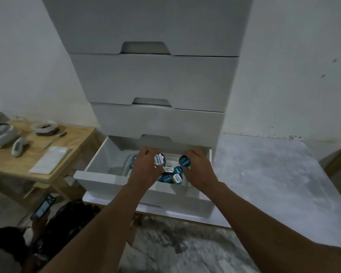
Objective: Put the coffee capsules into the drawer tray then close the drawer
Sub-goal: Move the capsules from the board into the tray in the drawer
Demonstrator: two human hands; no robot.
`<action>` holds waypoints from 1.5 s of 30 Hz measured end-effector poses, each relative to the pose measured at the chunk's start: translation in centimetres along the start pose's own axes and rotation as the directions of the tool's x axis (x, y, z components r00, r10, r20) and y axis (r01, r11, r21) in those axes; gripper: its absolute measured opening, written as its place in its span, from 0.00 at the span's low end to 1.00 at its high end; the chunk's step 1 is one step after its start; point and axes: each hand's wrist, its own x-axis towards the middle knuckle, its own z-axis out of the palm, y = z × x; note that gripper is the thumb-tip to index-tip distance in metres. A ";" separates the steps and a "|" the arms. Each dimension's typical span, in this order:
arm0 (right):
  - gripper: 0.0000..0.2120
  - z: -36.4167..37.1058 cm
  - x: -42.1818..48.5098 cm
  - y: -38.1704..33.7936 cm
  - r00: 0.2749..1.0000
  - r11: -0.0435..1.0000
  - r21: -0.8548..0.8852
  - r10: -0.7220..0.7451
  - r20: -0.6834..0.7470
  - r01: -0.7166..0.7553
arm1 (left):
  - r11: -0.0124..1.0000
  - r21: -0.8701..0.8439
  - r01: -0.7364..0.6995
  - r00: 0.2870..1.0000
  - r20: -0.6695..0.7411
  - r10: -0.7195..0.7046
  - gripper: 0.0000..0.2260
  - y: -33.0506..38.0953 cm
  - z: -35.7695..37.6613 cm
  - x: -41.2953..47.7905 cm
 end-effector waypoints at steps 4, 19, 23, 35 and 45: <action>0.16 2.3 1.0 0.6 0.999 0.999 -0.034 0.014 0.035 -0.013 | 0.999 0.032 -0.019 0.998 0.060 0.017 0.19 -1.4 0.8 1.4; 0.21 7.8 6.3 4.9 0.949 0.983 -0.047 0.186 0.256 -0.179 | 1.000 0.014 0.022 0.960 0.277 -0.025 0.12 -4.3 5.0 8.2; 0.21 8.9 6.8 5.3 0.942 0.971 -0.055 0.238 0.237 -0.232 | 0.999 -0.041 -0.018 0.955 0.296 0.030 0.12 -5.4 6.7 9.5; 0.19 10.4 8.1 6.0 0.947 0.957 -0.123 0.279 0.160 -0.261 | 0.990 -0.107 -0.090 0.927 0.355 0.123 0.17 -6.7 9.3 11.7; 0.19 10.8 8.0 6.3 0.951 0.962 -0.184 0.237 0.200 -0.201 | 0.983 -0.071 -0.172 0.884 0.429 0.186 0.18 -7.4 10.3 11.9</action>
